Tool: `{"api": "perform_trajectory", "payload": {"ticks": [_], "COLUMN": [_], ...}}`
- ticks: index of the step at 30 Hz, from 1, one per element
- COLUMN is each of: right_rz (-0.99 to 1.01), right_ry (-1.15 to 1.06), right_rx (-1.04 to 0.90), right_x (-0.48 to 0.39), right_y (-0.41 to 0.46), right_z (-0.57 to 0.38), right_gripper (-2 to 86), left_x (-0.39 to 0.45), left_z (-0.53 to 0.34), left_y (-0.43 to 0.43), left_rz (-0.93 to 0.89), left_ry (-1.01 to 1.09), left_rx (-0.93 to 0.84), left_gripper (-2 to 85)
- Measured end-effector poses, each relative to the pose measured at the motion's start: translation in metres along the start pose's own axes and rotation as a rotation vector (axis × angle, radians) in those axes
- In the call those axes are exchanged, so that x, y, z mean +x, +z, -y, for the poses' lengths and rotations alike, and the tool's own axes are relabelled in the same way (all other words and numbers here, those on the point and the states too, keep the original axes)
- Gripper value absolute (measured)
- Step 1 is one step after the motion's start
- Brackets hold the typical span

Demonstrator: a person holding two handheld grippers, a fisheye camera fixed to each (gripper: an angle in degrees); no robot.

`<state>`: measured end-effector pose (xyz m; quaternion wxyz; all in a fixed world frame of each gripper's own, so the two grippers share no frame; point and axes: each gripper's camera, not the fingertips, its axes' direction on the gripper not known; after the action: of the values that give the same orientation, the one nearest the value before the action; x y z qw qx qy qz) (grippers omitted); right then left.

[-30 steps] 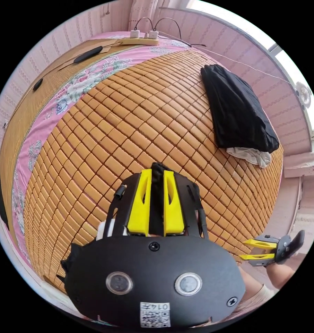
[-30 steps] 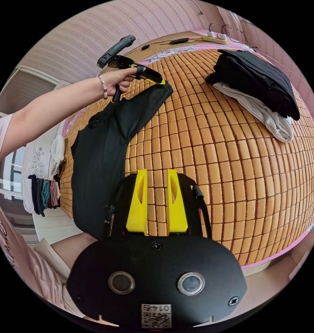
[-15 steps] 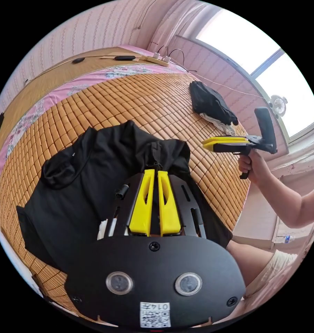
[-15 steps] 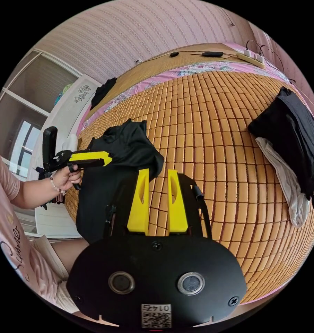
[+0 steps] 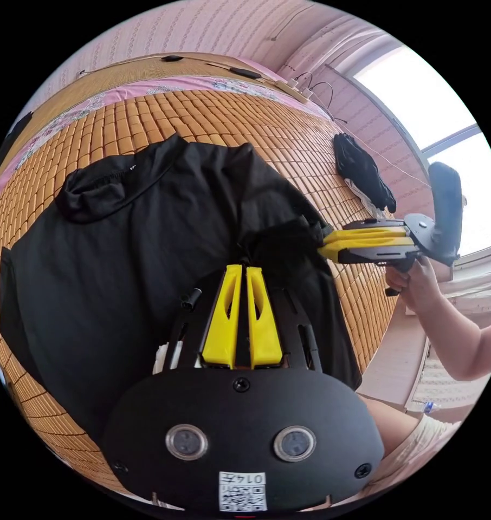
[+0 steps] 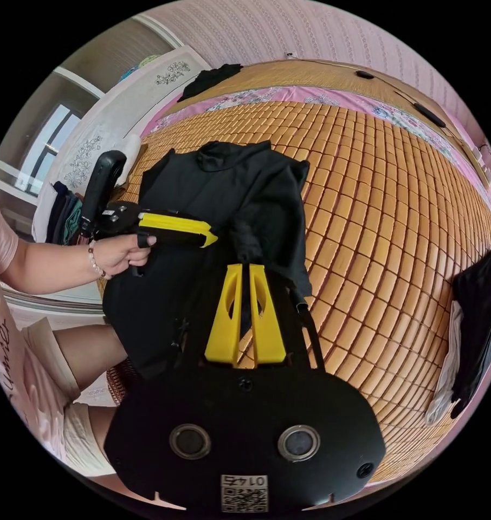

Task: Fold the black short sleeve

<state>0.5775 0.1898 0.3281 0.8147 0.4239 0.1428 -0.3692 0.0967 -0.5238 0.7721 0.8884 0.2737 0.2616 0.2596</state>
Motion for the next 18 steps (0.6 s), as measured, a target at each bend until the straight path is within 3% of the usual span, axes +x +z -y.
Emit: {"api": "perform_trajectory", "payload": {"ticks": [4, 13, 16, 18], "right_rz": [0.027, -0.075, -0.081, -0.098], "right_ry": [-0.011, -0.061, -0.076, -0.005], "right_rx": [-0.067, 0.030, -0.061, 0.027], "right_x": [-0.016, -0.017, -0.008, 0.005], "right_y": [0.003, -0.020, 0.004, -0.017], "right_z": [-0.023, 0.010, 0.023, 0.012], "right_gripper": [5.2, 7.8, 5.3, 1.4], "left_x": [-0.006, 0.000, 0.006, 0.015], "left_z": [-0.008, -0.026, -0.029, -0.028], "left_y": [0.010, 0.029, 0.033, 0.029], "left_rz": [-0.020, -0.013, -0.008, -0.007], "left_ry": [-0.015, -0.024, -0.031, -0.018], "left_rx": [0.012, 0.030, 0.022, 0.041], "left_gripper": [-0.8, -0.9, -1.0, -1.0]}}
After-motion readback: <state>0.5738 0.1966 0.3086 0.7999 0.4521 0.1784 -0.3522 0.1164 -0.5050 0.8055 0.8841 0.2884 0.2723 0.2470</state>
